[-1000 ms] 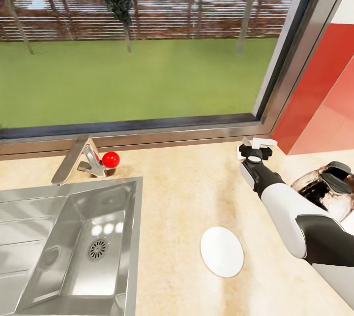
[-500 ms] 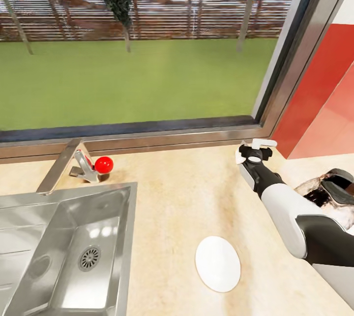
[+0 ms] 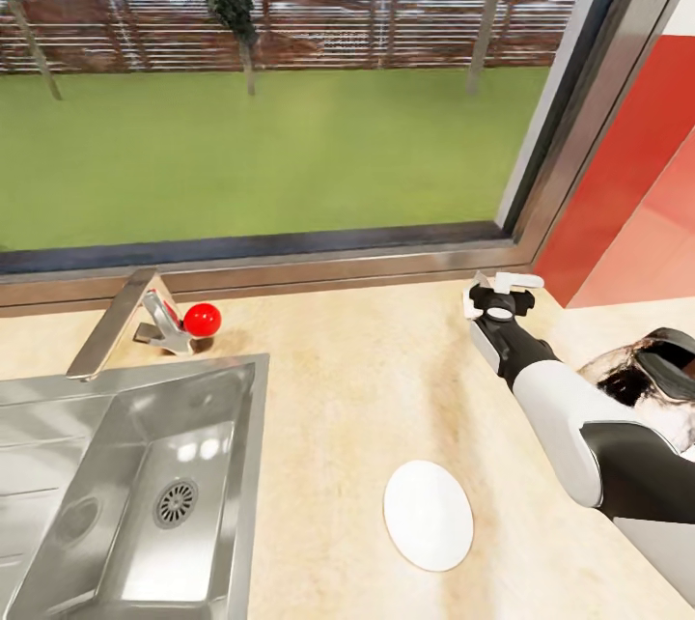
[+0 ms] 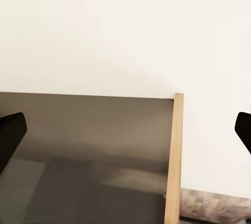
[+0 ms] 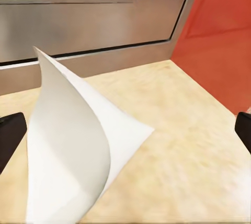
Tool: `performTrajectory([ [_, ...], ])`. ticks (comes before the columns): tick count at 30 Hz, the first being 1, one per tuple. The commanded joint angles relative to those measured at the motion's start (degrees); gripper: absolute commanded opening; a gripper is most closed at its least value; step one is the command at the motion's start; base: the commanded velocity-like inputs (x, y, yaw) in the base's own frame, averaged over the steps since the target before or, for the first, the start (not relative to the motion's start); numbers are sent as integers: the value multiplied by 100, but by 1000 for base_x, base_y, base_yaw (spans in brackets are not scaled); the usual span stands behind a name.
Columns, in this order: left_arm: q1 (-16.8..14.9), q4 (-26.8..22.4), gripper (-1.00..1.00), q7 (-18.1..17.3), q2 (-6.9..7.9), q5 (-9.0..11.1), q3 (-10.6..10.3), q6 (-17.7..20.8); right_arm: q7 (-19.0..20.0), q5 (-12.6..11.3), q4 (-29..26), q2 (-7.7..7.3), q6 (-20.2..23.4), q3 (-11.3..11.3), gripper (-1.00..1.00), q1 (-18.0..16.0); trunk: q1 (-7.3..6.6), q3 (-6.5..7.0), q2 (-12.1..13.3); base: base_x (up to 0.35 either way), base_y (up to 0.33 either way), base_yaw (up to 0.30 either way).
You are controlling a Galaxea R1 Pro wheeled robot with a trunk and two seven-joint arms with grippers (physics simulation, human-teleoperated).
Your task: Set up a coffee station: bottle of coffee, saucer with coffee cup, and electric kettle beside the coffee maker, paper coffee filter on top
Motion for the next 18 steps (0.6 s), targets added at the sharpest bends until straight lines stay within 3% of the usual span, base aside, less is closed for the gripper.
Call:
performTrajectory([
  [1, -3, 11, 100, 8, 0, 19, -1, -34, -20, -3, 7, -1, -5, 15, 100, -4, 3, -17, -10, 0, 0, 0],
  [18, -3, 11, 100, 8, -6, 16, -1, -34, -36, 0, 93, -6, -24, 7, 100, -7, 3, -169, -10, 0, 0, 9],
])
